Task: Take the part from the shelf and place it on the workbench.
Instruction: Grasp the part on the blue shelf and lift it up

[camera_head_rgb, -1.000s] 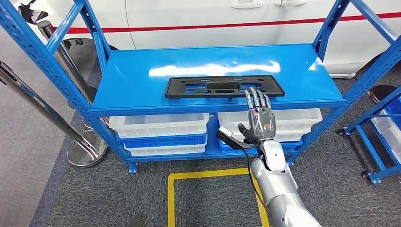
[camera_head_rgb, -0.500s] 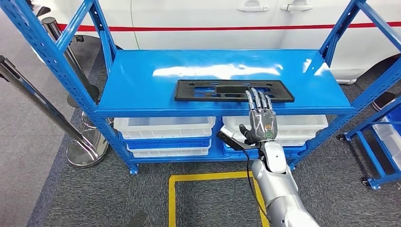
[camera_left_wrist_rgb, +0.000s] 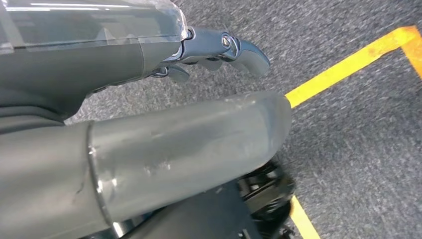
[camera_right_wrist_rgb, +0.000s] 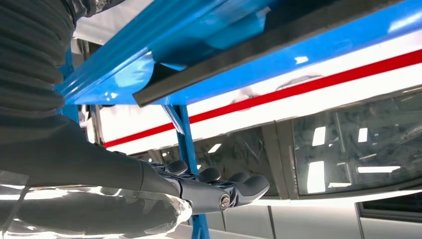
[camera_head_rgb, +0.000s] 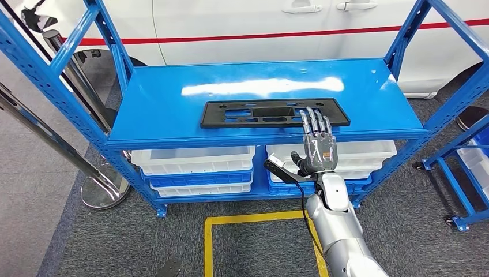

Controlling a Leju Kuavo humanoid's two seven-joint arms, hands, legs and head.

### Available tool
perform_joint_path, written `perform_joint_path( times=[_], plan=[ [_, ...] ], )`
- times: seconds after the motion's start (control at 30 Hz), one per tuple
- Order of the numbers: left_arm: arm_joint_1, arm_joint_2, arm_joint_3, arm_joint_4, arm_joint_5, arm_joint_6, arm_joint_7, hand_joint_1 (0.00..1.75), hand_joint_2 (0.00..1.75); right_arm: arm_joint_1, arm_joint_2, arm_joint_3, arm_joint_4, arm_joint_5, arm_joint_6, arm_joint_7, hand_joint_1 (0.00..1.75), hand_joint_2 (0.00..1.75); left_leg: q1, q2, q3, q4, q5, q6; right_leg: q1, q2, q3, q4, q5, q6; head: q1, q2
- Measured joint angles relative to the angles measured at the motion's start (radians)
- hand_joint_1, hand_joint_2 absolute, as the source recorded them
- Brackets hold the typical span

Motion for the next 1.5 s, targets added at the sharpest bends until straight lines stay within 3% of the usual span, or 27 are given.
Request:
perform_joint_path(
  times=[0.03,0.1,0.23,0.3,0.37,0.4,0.43,0.47,0.5,0.57,0.6,0.7,0.77,0.87,0.9,0.93,0.97,1.03,1.1,1.2,1.27,1.3,1.37,1.4,1.43,1.47,1.5],
  plan=[
    [-0.002,0.000,0.000,0.000,0.000,0.000,0.000,0.00,0.00,-0.001,0.000,0.000,0.000,0.001,0.000,0.000,0.00,1.75,-0.001,0.000,0.029,-0.064,0.026,0.003,0.002,0.000,0.001,0.004,-0.004,0.004,0.000,0.000],
    [-0.004,0.000,0.000,0.000,0.000,-0.001,-0.001,0.00,0.00,-0.002,0.000,-0.001,0.000,0.005,0.000,0.001,0.00,1.75,-0.003,-0.001,0.059,-0.132,0.043,0.009,0.005,0.001,0.000,0.008,-0.007,0.013,0.000,0.000],
    [-0.005,-0.001,-0.001,0.000,0.001,-0.001,-0.001,0.00,0.00,-0.004,0.001,-0.001,0.000,0.021,0.000,0.008,0.00,1.75,-0.001,-0.002,0.067,-0.147,0.046,0.029,0.003,0.001,-0.008,0.026,-0.022,0.033,0.000,0.000],
    [-0.008,-0.002,-0.001,0.000,0.001,-0.001,-0.002,0.00,0.00,-0.005,0.001,-0.001,0.001,0.026,0.000,0.015,0.00,1.75,0.001,-0.001,0.071,-0.152,0.047,0.038,0.000,0.000,-0.049,0.115,-0.070,0.041,0.001,0.000],
    [-0.009,-0.002,-0.001,0.000,0.001,-0.001,-0.002,0.00,0.00,-0.003,0.001,-0.001,0.005,0.031,0.000,0.018,0.00,1.75,0.000,-0.001,0.071,-0.152,0.046,0.043,-0.002,0.000,-0.114,0.239,-0.120,0.048,0.000,0.000],
    [-0.009,-0.003,-0.001,0.000,0.001,-0.002,-0.002,0.00,0.00,-0.001,0.001,-0.001,0.008,0.033,0.000,0.019,0.00,1.75,0.000,-0.001,0.071,-0.152,0.045,0.043,-0.003,0.000,-0.135,0.273,-0.123,0.049,0.000,0.000],
    [-0.008,-0.003,-0.001,0.000,0.001,-0.002,-0.002,0.00,0.00,0.000,0.001,-0.001,0.009,0.033,0.000,0.019,0.00,1.75,0.000,-0.001,0.073,-0.151,0.043,0.043,-0.004,0.000,-0.138,0.270,-0.108,0.050,0.000,0.000],
    [-0.008,-0.003,-0.001,0.000,0.001,-0.002,-0.002,0.00,0.00,0.000,0.001,-0.001,0.010,0.034,0.000,0.020,0.00,1.75,0.000,-0.002,0.075,-0.151,0.041,0.042,-0.005,-0.001,-0.121,0.230,-0.076,0.049,0.000,0.000],
    [-0.008,-0.004,-0.001,0.000,0.001,-0.002,-0.002,0.00,0.00,0.000,0.001,-0.001,0.011,0.034,0.000,0.020,0.00,1.75,0.000,-0.003,0.078,-0.150,0.038,0.039,-0.005,-0.001,-0.091,0.162,-0.036,0.047,0.000,0.000],
    [-0.010,-0.005,-0.001,0.000,0.001,-0.002,-0.002,0.00,0.00,-0.004,0.001,-0.001,0.012,0.034,0.000,0.023,0.00,1.75,-0.004,-0.003,0.082,-0.148,0.032,0.031,-0.001,-0.002,-0.034,0.045,0.007,0.040,0.000,0.000],
    [-0.011,-0.006,-0.001,0.000,0.001,-0.002,-0.002,0.00,0.00,-0.004,0.002,-0.001,0.012,0.034,0.000,0.024,0.00,1.75,-0.006,-0.003,0.082,-0.148,0.030,0.027,0.001,-0.002,-0.020,0.016,0.011,0.037,0.000,0.000],
    [-0.013,-0.006,-0.001,0.000,0.002,-0.002,-0.002,0.00,0.00,-0.004,0.004,-0.001,0.015,0.036,0.000,0.029,0.00,1.75,-0.006,-0.002,0.085,-0.148,0.023,0.012,0.002,0.000,-0.013,0.003,0.006,0.021,0.000,0.000],
    [-0.014,-0.006,-0.001,0.000,0.002,-0.001,-0.003,0.00,0.00,-0.005,0.007,-0.001,0.015,0.039,0.000,0.033,0.00,1.75,-0.004,-0.001,0.068,-0.103,-0.007,0.003,-0.001,-0.001,-0.004,-0.004,0.005,0.007,0.000,0.000],
    [-0.015,-0.006,-0.001,0.000,0.002,0.000,-0.004,0.00,0.00,-0.005,0.010,-0.001,0.017,0.041,0.000,0.034,0.00,1.75,-0.002,-0.001,-0.025,0.081,-0.085,-0.006,0.000,-0.003,0.004,-0.006,0.000,-0.006,0.000,0.000],
    [-0.014,-0.006,-0.001,0.000,0.002,0.000,-0.004,0.00,0.00,-0.004,0.011,-0.001,0.019,0.041,0.000,0.034,0.00,1.75,-0.001,-0.001,-0.052,0.124,-0.093,-0.008,0.002,-0.003,0.005,-0.006,-0.002,-0.007,0.000,0.000],
    [-0.013,-0.006,-0.001,0.000,0.002,0.000,-0.004,0.00,0.00,-0.003,0.011,-0.001,0.020,0.041,0.000,0.035,0.00,1.75,-0.001,-0.001,-0.063,0.132,-0.080,-0.008,0.002,-0.002,0.007,-0.005,-0.005,-0.007,0.000,0.000],
    [-0.013,-0.006,-0.001,0.000,0.002,0.000,-0.004,0.00,0.00,-0.002,0.011,-0.001,0.021,0.040,0.000,0.036,0.00,1.75,-0.001,-0.001,-0.054,0.101,-0.048,-0.007,0.003,-0.002,0.010,-0.004,-0.008,-0.006,0.000,0.000],
    [-0.014,-0.006,-0.001,0.000,0.002,0.001,-0.005,0.00,0.00,-0.002,0.012,-0.001,0.021,0.039,0.000,0.038,0.00,1.75,-0.003,-0.001,0.002,-0.032,0.030,0.001,0.004,-0.001,0.019,-0.001,-0.017,-0.002,0.000,0.000],
    [-0.016,-0.006,-0.001,0.000,0.002,0.001,-0.005,0.00,0.00,-0.003,0.014,-0.001,0.021,0.038,0.000,0.041,0.00,1.75,-0.007,-0.001,0.046,-0.128,0.059,0.010,0.007,0.000,0.023,0.002,-0.024,0.006,0.000,0.000],
    [-0.016,-0.006,-0.001,0.000,0.002,0.001,-0.006,0.00,0.00,-0.004,0.014,-0.001,0.020,0.037,0.000,0.044,0.00,1.75,-0.008,-0.001,0.057,-0.149,0.054,0.021,0.007,-0.001,0.024,0.000,-0.029,0.022,0.000,0.000],
    [-0.017,-0.006,-0.001,0.000,0.002,0.001,-0.007,0.00,0.00,-0.007,0.015,-0.001,0.018,0.037,0.000,0.045,0.00,1.75,-0.003,-0.001,0.069,-0.160,0.054,0.032,0.006,-0.002,0.014,0.030,-0.049,0.032,0.000,0.000],
    [-0.018,-0.006,-0.001,0.000,0.002,0.001,-0.007,0.00,0.00,-0.008,0.015,-0.001,0.018,0.037,0.000,0.045,0.00,1.75,-0.001,0.000,0.075,-0.164,0.054,0.037,0.005,-0.002,-0.008,0.077,-0.072,0.036,0.000,0.000],
    [-0.019,-0.006,-0.001,0.000,0.002,0.001,-0.008,0.00,0.00,-0.006,0.015,-0.001,0.018,0.037,0.000,0.045,0.00,1.75,-0.001,0.000,0.082,-0.165,0.048,0.043,0.001,-0.002,-0.083,0.210,-0.121,0.043,0.000,0.000],
    [-0.018,-0.006,-0.001,0.000,0.002,0.001,-0.008,0.00,0.00,-0.003,0.015,-0.001,0.018,0.037,0.000,0.045,0.00,1.75,-0.001,0.000,0.084,-0.164,0.045,0.044,-0.001,-0.002,-0.118,0.263,-0.132,0.046,0.000,0.000],
    [-0.017,-0.006,-0.001,0.000,0.002,0.001,-0.008,0.00,0.00,0.000,0.014,-0.001,0.018,0.037,0.000,0.046,0.00,1.75,-0.001,-0.001,0.088,-0.163,0.041,0.044,-0.003,-0.003,-0.138,0.282,-0.122,0.048,0.000,0.000],
    [-0.016,-0.006,-0.001,0.000,0.002,0.001,-0.008,0.00,0.00,0.001,0.014,-0.001,0.019,0.037,0.000,0.046,0.00,1.75,-0.001,-0.001,0.093,-0.161,0.035,0.043,-0.005,-0.003,-0.138,0.265,-0.094,0.050,0.000,0.000],
    [-0.015,-0.007,-0.001,0.000,0.002,0.001,-0.008,0.00,0.00,0.001,0.014,-0.001,0.018,0.037,0.000,0.046,0.00,1.75,0.000,-0.002,0.099,-0.159,0.029,0.040,-0.007,-0.004,-0.120,0.211,-0.051,0.050,0.001,0.000]
  ],
)
